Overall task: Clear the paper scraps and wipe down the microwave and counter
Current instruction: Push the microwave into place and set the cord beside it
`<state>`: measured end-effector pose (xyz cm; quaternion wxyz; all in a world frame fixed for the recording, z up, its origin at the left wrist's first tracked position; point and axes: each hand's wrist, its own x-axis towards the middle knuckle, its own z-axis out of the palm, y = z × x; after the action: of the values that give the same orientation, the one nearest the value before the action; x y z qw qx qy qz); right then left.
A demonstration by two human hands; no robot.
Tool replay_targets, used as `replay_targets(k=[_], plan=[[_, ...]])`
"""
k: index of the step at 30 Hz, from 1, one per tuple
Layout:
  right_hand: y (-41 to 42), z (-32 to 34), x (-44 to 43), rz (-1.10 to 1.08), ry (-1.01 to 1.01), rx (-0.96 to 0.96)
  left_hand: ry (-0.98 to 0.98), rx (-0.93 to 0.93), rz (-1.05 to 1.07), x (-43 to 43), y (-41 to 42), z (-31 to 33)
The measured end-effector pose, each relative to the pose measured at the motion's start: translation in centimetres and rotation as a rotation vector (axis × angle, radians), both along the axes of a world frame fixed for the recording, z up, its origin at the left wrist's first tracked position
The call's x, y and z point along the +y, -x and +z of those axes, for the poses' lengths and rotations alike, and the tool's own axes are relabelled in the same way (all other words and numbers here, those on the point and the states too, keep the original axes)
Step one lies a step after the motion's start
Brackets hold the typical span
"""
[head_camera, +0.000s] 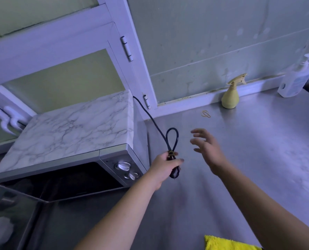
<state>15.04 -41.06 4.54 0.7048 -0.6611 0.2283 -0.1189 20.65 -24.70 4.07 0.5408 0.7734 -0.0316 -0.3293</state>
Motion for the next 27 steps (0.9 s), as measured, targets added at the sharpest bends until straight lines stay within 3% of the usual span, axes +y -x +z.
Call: replay_targets(k=[7,13,19,23,27], plan=[[0.5,-3.0,6.3,0.194,-0.119,0.158,-0.090,-0.204,0.012,1.5,2.0,-2.4],[-1.7,-4.3,7.8,0.034,-0.350,0.232,-0.156,-0.264,0.030,2.8,2.5,-3.2],[-2.3,-4.9,9.5,0.080,-0.391,0.293,-0.141,-0.324,0.034,3.9,2.2,-4.1],[-3.9,-4.8,9.1,0.018,-0.379,0.376,-0.061,-0.289,-0.107,4.4,2.5,-4.3],[-5.5,-5.6,8.0,0.019,-0.430,0.469,-0.169,-0.325,-0.275,7.0,2.9,-4.6]])
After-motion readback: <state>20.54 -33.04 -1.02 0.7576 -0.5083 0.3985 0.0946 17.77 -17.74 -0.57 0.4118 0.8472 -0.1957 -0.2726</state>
